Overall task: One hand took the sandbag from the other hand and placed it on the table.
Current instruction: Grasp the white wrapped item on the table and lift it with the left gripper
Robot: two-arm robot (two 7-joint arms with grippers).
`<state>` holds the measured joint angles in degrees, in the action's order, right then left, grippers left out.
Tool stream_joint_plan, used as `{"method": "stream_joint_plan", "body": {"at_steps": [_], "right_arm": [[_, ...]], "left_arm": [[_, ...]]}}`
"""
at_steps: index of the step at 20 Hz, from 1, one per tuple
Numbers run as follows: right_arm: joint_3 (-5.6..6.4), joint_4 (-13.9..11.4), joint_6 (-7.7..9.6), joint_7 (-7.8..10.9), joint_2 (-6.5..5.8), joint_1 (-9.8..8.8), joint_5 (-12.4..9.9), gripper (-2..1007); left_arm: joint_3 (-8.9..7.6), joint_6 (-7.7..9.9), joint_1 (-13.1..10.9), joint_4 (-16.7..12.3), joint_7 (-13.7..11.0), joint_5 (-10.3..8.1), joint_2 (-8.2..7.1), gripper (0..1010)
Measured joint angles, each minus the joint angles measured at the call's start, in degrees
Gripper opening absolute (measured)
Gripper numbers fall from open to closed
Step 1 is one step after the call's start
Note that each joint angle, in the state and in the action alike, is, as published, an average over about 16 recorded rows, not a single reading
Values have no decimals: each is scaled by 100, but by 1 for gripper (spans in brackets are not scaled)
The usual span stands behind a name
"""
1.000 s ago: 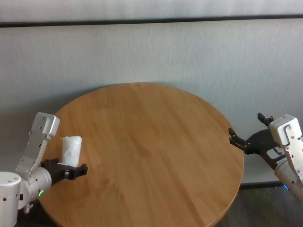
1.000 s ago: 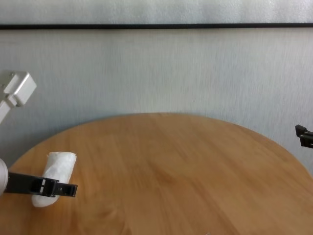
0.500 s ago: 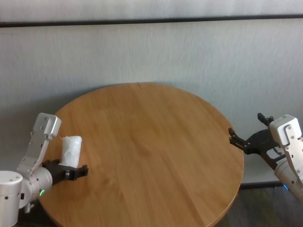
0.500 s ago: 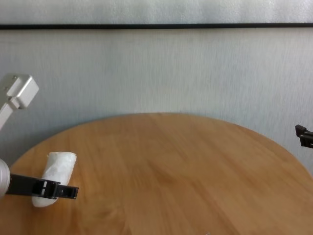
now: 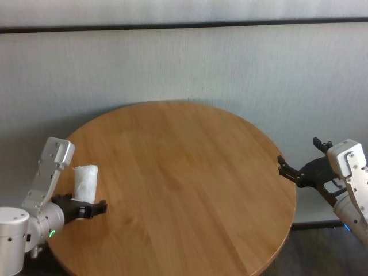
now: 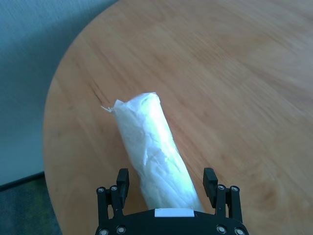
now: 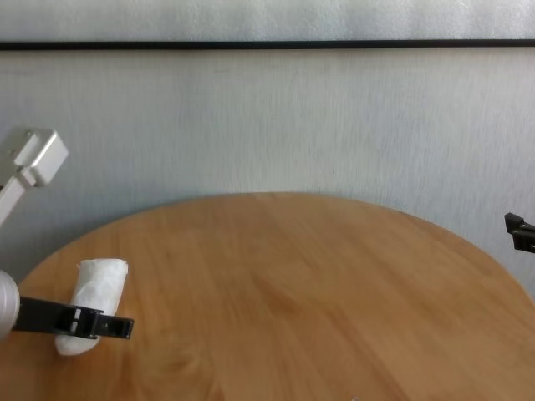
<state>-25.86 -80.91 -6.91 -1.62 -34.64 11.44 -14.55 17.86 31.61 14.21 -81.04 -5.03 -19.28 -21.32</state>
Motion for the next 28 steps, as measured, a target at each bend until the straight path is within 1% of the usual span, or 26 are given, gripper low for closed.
{"method": "stream_joint_plan", "body": {"at_steps": [10, 18, 23, 28], "right_arm": [[0, 0, 0, 0, 0, 0, 0, 1005], [0, 0, 0, 0, 0, 0, 0, 1005], [0, 0, 0, 0, 0, 0, 0, 1005], [0, 0, 0, 0, 0, 0, 0, 1005]], "left_arm": [[-41, -87, -19, -13, -18, 85, 27, 1000], [-38, -85, -22, -22, -9, 84, 23, 985], [-36, -76, -22, -26, -3, 78, 21, 922], [-34, -70, -23, -29, 3, 72, 19, 807]]}}
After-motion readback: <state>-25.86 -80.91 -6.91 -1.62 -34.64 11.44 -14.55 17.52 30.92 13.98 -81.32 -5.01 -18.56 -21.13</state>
